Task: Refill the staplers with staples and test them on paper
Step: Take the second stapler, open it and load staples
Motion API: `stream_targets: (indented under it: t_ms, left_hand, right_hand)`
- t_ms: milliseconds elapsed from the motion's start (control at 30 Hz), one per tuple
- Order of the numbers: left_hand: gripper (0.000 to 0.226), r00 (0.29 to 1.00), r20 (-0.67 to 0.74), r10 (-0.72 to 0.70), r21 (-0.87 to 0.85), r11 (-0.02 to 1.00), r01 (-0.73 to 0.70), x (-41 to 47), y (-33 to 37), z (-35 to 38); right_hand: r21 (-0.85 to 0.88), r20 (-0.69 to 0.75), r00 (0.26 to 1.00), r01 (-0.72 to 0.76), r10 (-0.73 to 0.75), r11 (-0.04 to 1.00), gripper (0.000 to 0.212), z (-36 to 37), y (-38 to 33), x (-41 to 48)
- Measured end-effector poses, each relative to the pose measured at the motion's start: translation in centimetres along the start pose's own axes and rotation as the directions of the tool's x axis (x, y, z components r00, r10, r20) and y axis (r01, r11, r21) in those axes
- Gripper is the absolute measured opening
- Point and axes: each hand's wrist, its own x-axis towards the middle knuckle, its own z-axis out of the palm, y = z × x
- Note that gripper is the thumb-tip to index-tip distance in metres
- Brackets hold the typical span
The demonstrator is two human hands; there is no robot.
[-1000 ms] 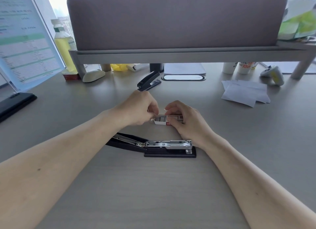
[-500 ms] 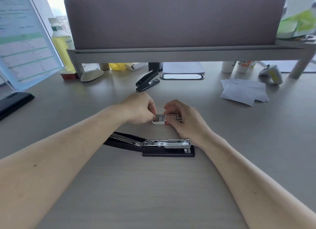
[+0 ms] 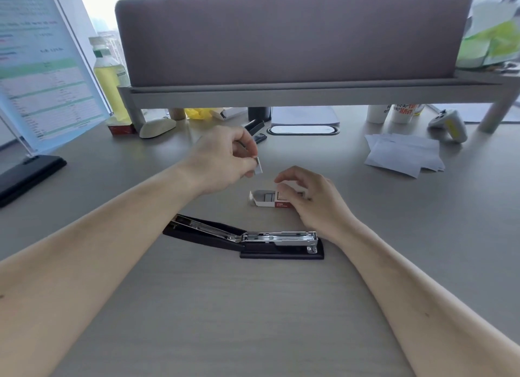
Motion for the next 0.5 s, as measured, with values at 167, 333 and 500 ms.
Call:
stream_targets:
  t_ms: [167,333,500]
  left_hand:
    - [0.016,0.995,-0.043,0.089,-0.143,0.985,-0.094,-2.1,1.1,0.2]
    - [0.012,0.984,-0.086,0.155,-0.312,0.934,-0.174,-4.7,1.4,1.7]
    - [0.014,0.984,-0.09,0.153,-0.348,0.921,-0.175,-6.4,1.5,3.4]
  right_hand:
    - [0.221,-0.204,0.977,0.102,-0.056,0.97,0.028,-1.2,-2.2,-1.0]
    - [0.438,-0.045,0.999,0.031,-0.013,0.898,0.02,-2.4,-4.8,-2.4]
    - [0.499,-0.06,0.997,-0.012,0.049,0.866,0.012,-3.6,-4.7,-4.5]
